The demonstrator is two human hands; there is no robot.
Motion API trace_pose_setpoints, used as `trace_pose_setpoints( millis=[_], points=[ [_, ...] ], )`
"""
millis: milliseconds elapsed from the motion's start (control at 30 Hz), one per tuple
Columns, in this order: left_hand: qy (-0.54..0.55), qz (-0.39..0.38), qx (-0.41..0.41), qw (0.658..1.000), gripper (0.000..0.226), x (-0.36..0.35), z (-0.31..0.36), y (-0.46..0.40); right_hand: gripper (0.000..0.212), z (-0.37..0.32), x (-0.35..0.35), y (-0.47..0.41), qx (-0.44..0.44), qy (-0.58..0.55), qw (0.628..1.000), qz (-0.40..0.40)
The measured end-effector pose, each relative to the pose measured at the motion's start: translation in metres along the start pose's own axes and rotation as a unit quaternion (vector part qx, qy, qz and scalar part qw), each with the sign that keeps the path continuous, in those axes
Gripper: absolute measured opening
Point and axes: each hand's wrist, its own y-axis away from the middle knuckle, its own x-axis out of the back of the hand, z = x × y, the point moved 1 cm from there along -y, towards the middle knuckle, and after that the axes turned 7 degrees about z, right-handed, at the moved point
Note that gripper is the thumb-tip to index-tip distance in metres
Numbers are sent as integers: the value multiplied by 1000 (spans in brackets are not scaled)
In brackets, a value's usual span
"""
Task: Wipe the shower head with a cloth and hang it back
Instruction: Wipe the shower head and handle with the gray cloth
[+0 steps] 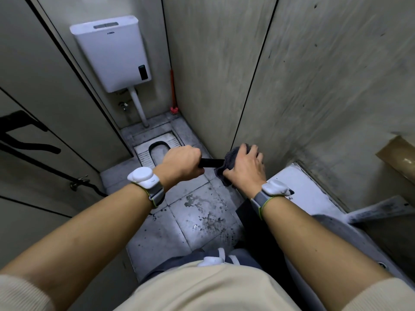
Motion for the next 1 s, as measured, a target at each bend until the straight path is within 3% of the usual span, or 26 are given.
trace_pose_setpoints(
  millis=[267, 400, 633, 800, 933, 1000],
  points=[
    [10, 17, 3, 1000, 42, 10, -2, 9, 103, -8, -7, 4, 59, 85, 992, 77],
    [4, 17, 2, 1000, 41, 16, -5, 12, 105, -9, -11, 7, 66, 79, 992, 76],
    [-28, 29, -3, 999, 35, 21, -6, 22, 92, 13, -6, -9, 65, -153, 986, 3],
    [-16, 22, 20, 999, 32, 24, 4, 25, 87, 25, 5, -20, 87, -192, 977, -43],
    [-25, 22, 34, 999, 25, 28, 12, 32, 57, 43, 17, -28, 102, -278, 954, -38],
    [-11, 4, 44, 999, 26, 28, 16, 38, 49, 50, 20, -27, 126, -271, 954, -31]
  ],
)
